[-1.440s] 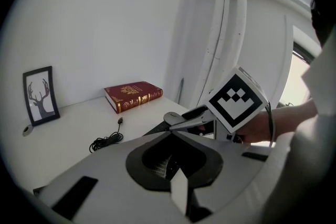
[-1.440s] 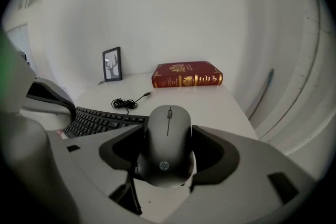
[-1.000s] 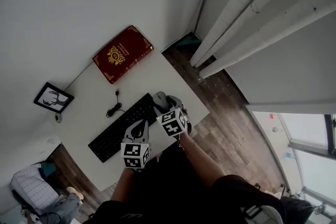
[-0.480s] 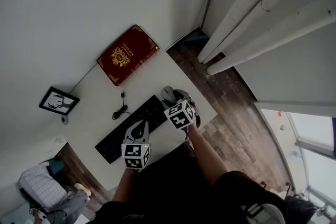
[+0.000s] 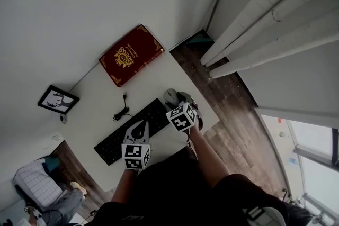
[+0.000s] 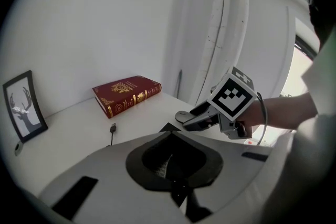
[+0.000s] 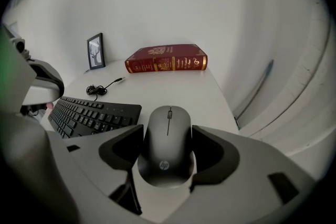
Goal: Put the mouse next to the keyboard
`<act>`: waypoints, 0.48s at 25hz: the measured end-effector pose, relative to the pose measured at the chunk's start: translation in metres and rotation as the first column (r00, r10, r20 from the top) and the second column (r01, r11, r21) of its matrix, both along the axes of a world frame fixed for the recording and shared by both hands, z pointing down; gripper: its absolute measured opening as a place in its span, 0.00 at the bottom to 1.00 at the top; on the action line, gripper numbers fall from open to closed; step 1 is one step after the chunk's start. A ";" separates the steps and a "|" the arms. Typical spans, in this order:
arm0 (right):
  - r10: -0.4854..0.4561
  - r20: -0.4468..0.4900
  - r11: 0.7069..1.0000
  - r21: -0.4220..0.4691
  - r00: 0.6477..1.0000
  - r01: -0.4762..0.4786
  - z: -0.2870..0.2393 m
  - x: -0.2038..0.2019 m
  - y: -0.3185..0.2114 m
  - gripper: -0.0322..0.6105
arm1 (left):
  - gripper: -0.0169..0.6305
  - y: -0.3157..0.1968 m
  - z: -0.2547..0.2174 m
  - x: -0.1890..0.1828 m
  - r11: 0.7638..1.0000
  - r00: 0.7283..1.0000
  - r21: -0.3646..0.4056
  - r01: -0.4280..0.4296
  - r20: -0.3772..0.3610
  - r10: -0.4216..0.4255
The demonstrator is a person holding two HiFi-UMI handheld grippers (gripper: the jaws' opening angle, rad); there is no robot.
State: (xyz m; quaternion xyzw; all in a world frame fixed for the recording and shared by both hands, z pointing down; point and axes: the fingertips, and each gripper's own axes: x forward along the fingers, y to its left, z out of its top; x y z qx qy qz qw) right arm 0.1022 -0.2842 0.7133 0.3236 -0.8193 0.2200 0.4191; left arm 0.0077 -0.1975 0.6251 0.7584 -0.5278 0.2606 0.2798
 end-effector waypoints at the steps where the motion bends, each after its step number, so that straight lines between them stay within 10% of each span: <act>1: 0.000 -0.001 1.000 -0.003 1.000 0.000 0.001 0.000 0.000 0.52 | 0.03 0.000 0.000 -0.001 1.000 1.000 0.000 0.002 0.001 -0.002; 12: -0.017 -0.011 1.000 -0.018 1.000 0.017 0.010 0.001 0.001 0.52 | 0.03 0.002 0.005 -0.008 0.999 0.999 -0.024 0.041 0.002 -0.040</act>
